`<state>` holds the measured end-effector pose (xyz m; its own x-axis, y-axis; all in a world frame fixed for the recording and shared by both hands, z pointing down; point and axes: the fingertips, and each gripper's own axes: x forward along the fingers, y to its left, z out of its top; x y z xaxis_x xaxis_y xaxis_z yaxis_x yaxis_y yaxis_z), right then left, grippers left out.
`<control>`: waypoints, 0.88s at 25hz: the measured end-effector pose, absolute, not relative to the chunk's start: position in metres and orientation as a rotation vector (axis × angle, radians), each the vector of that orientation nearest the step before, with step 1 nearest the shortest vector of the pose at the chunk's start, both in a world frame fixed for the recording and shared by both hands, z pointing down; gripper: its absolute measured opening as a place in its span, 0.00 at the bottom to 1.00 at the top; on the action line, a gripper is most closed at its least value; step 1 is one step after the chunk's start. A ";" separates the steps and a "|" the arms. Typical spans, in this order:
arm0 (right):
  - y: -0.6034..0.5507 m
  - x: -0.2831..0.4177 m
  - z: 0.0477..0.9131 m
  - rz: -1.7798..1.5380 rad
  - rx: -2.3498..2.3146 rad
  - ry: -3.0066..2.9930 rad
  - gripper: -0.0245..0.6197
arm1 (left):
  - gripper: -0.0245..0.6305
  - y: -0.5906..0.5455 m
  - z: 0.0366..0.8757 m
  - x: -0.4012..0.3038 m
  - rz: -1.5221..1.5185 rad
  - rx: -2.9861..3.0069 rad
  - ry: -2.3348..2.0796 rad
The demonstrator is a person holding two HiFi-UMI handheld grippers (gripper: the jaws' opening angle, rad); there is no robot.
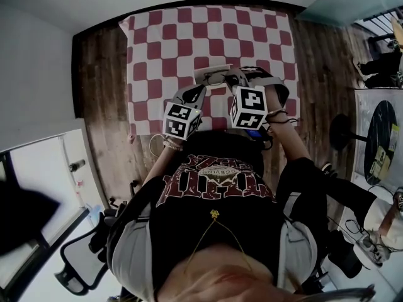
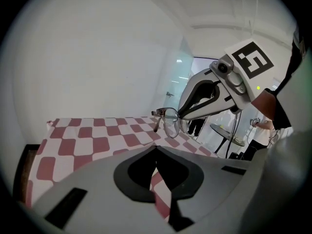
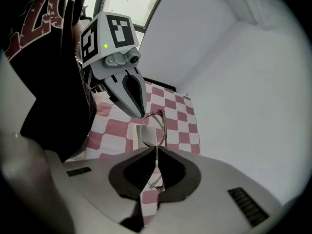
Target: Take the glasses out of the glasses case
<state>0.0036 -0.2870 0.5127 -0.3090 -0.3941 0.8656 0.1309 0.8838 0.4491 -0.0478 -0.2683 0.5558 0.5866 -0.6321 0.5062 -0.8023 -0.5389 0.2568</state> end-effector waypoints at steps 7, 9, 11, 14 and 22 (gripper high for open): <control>-0.277 0.002 0.495 -0.522 0.171 -1.808 0.08 | 0.04 -0.270 0.562 -0.048 0.503 2.346 -1.142; -0.274 0.001 0.490 -0.518 0.164 -1.812 0.08 | 0.04 -0.271 0.562 -0.048 0.498 2.344 -1.147; -0.271 0.000 0.484 -0.520 0.159 -1.814 0.08 | 0.04 -0.272 0.562 -0.048 0.488 2.340 -1.156; -0.267 -0.001 0.478 -0.529 0.150 -1.812 0.08 | 0.03 -0.271 0.566 -0.049 0.496 2.329 -1.149; -0.257 0.001 0.465 -0.522 0.124 -1.801 0.08 | 0.04 -0.272 0.574 -0.047 0.519 2.332 -1.145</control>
<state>0.0010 -0.2571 0.4653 -0.2978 -0.3475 0.8891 0.1823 0.8935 0.4103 -0.0470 -0.2723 0.5739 0.5762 -0.6230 0.5289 -0.8084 -0.5299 0.2565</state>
